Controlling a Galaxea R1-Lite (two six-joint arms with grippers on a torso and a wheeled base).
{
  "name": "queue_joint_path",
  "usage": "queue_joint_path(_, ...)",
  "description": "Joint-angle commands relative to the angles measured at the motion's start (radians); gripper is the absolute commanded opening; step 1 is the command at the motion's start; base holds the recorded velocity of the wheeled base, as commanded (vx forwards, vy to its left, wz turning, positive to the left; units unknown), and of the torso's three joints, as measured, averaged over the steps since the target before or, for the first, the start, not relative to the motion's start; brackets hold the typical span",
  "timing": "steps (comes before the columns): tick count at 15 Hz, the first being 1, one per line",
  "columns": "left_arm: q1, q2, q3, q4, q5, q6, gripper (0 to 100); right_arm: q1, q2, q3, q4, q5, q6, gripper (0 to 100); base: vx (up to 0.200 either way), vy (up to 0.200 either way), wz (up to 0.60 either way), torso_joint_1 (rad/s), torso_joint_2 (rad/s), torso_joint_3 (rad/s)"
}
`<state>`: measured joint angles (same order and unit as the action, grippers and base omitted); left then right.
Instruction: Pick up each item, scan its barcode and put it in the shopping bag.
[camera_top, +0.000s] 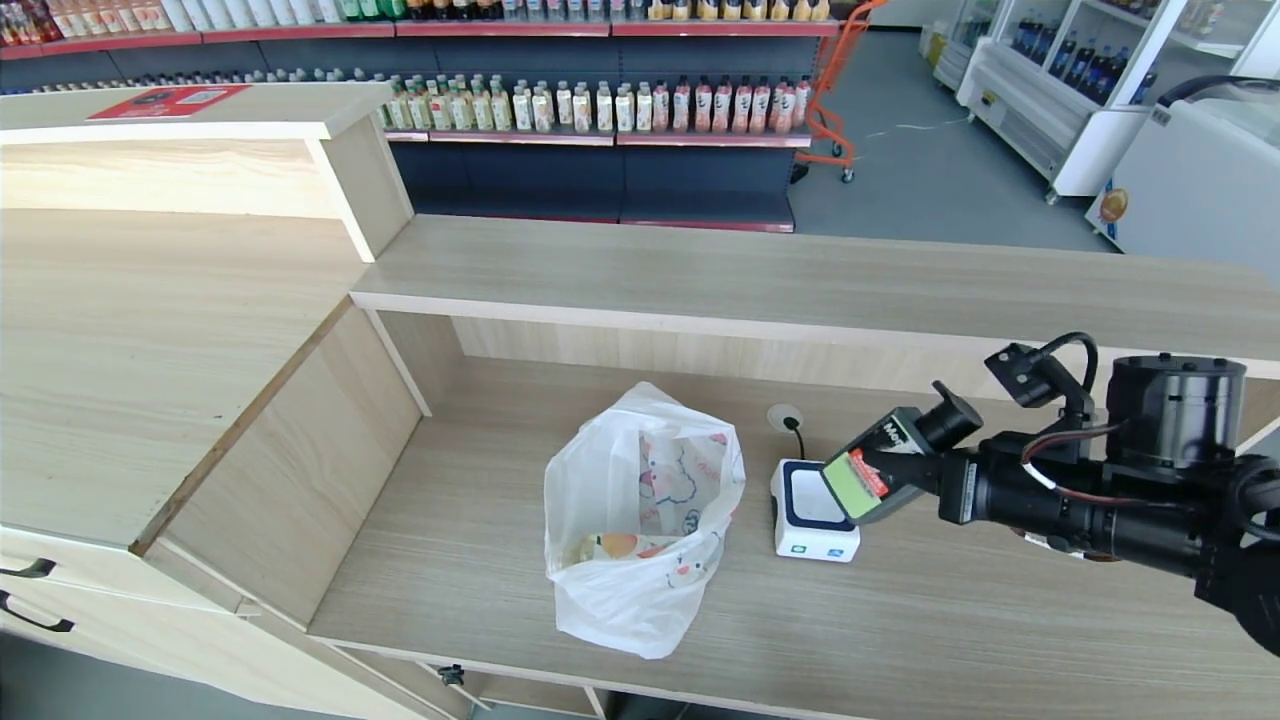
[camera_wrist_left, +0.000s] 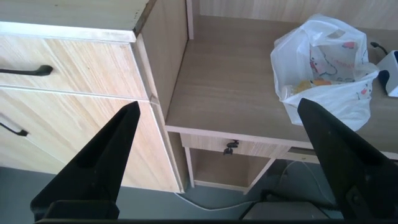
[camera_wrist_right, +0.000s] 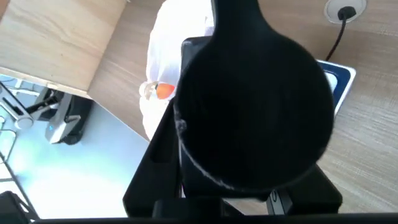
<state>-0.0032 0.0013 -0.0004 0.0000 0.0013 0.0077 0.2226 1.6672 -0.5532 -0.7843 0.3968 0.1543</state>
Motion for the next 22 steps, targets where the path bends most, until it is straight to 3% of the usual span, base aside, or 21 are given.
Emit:
queue_joint_path(1, 0.000, 0.000, 0.000, 0.000, 0.000, 0.000, 100, 0.000, 0.181, -0.030, -0.009, -0.027, -0.105, 0, 0.000, 0.000, 0.00, 0.000, 0.00, 0.000)
queue_joint_path(5, 0.000, 0.000, 0.000, 0.000, 0.000, 0.000, 100, 0.064, 0.358, -0.160, -0.079, -0.084, -0.136, 0, 0.000, 0.000, 0.00, 0.000, 0.00, 0.000)
queue_joint_path(8, 0.000, 0.000, 0.000, 0.000, 0.000, 0.000, 100, 0.156, 0.513, -0.369, -0.087, -0.085, -0.148, 0, 0.000, 0.000, 0.00, 0.000, 0.00, 0.000)
queue_joint_path(11, 0.000, 0.000, 0.000, 0.000, 0.000, 0.000, 100, 0.202, 0.628, -0.504, -0.087, -0.099, -0.277, 0, 0.000, 0.000, 0.00, 0.000, 0.00, 0.000)
queue_joint_path(16, 0.000, 0.000, -0.001, 0.000, 0.000, 0.000, 100, 0.247, 0.753, -0.610, -0.089, -0.148, -0.486, 0, 0.000, 0.000, 0.00, 0.000, 0.00, 0.000)
queue_joint_path(20, 0.000, 0.000, -0.001, 0.000, 0.000, 0.000, 100, 0.270, 0.799, -0.685, -0.089, -0.167, -0.522, 0, 0.000, 0.000, 0.00, 0.000, 0.00, 0.000)
queue_joint_path(21, 0.000, 0.000, -0.001, 0.000, 0.000, 0.000, 100, 0.270, 0.802, -0.688, -0.089, -0.167, -0.524, 100, 0.000, 0.000, 0.00, 0.000, 0.00, 0.000)
queue_joint_path(22, 0.000, 0.000, 0.000, 0.000, 0.000, 0.000, 100, 0.273, 0.806, -0.689, -0.098, -0.168, -0.518, 100, 0.000, 0.000, 0.00, 0.000, 0.00, 0.000)
